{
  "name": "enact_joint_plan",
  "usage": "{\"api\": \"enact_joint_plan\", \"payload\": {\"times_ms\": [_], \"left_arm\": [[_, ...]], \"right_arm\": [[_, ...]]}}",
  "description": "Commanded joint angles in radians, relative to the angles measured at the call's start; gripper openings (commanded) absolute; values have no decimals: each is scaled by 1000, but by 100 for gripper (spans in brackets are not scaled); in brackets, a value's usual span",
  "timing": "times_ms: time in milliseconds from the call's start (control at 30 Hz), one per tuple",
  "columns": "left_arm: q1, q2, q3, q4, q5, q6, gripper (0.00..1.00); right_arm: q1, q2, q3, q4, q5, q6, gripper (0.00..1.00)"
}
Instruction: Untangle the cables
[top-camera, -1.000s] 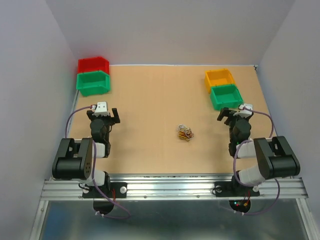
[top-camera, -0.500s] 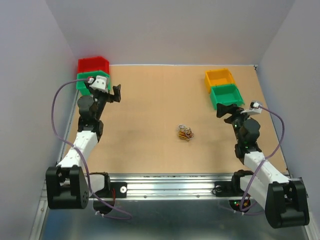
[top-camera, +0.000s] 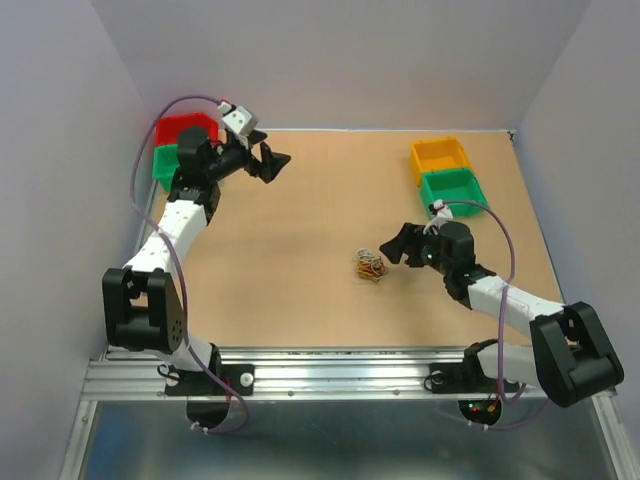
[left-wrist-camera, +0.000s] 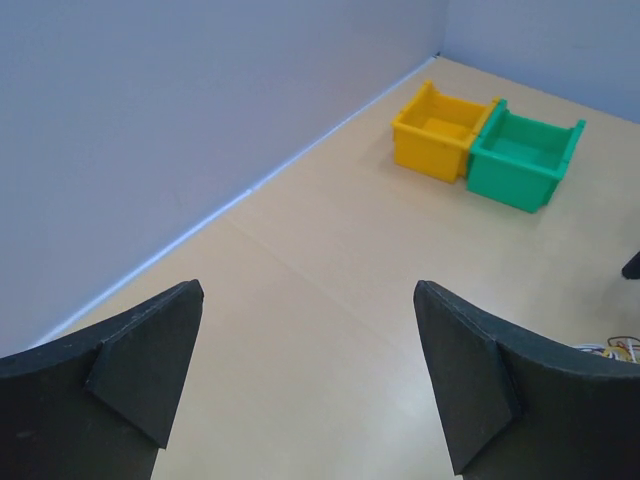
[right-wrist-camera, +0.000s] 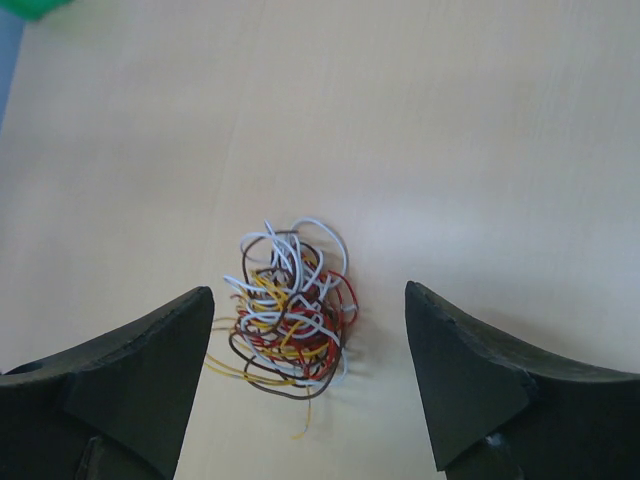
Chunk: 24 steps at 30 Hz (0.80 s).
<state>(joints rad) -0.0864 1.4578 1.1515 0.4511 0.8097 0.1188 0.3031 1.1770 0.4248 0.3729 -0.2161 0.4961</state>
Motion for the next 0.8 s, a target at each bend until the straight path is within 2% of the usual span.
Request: {"api": "enact_joint_plan", "payload": {"times_ms": [0, 100, 233, 333, 433, 467, 533, 633, 667, 700, 767], "left_arm": [[-136, 18, 4, -91, -80, 24, 99], [-243, 13, -59, -121, -190, 119, 99], [-332, 10, -130, -130, -224, 186, 99], [-409, 4, -173, -123, -306, 247, 99], [-458, -8, -202, -101, -357, 278, 99], [-466, -11, -208, -94, -369, 285, 99], [-475, -30, -233, -68, -408, 300, 99], [-480, -98, -297, 18, -467, 301, 99], [-480, -123, -318, 43, -481, 305, 99], [-480, -149, -338, 69, -494, 308, 99], [-480, -226, -384, 110, -501, 314, 99]], "right_arm": [[33, 49, 20, 23, -19, -44, 82], [53, 70, 3, 67, -66, -48, 81], [108, 70, -4, 83, -78, -60, 79], [140, 96, 2, 84, -75, -67, 78], [156, 146, 15, 86, -69, -71, 73], [157, 159, 20, 84, -69, -71, 67], [168, 190, 28, 86, -69, -76, 63], [176, 216, 34, 84, -66, -82, 48], [177, 220, 43, 84, -69, -83, 40], [179, 222, 45, 84, -72, -85, 26], [179, 214, 48, 95, -81, -85, 14]]}}
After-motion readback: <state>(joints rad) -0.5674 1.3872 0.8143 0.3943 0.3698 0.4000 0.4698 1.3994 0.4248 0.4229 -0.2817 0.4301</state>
